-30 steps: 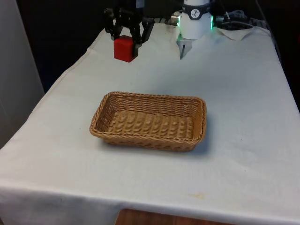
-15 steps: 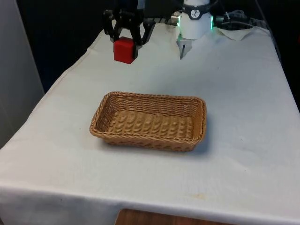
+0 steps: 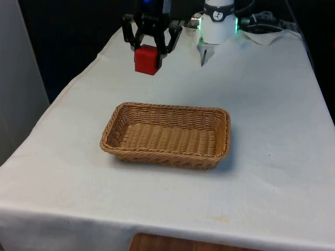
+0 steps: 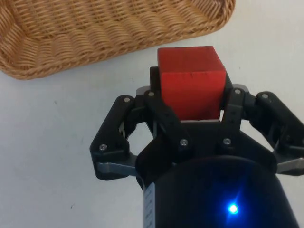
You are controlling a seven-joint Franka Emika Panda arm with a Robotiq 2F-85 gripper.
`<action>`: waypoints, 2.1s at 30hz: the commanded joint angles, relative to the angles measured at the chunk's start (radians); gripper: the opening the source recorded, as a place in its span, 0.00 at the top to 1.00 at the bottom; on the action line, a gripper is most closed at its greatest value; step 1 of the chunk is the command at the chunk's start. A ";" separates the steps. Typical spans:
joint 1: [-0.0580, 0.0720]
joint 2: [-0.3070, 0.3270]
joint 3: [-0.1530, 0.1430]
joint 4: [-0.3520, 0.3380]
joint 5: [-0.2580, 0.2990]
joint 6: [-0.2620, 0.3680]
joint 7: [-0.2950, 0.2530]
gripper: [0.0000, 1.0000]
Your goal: Pick up the cube and place it into the basket.
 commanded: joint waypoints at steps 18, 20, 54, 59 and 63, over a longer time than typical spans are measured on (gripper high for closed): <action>-0.004 0.066 0.049 0.056 0.018 0.009 -0.041 1.00; -0.003 0.072 0.053 0.059 0.018 0.013 -0.046 1.00; -0.004 0.267 0.089 0.286 0.040 -0.022 -0.089 1.00; -0.009 0.267 0.096 0.285 0.064 -0.019 -0.098 1.00; -0.012 0.269 0.097 0.286 0.098 -0.017 -0.117 1.00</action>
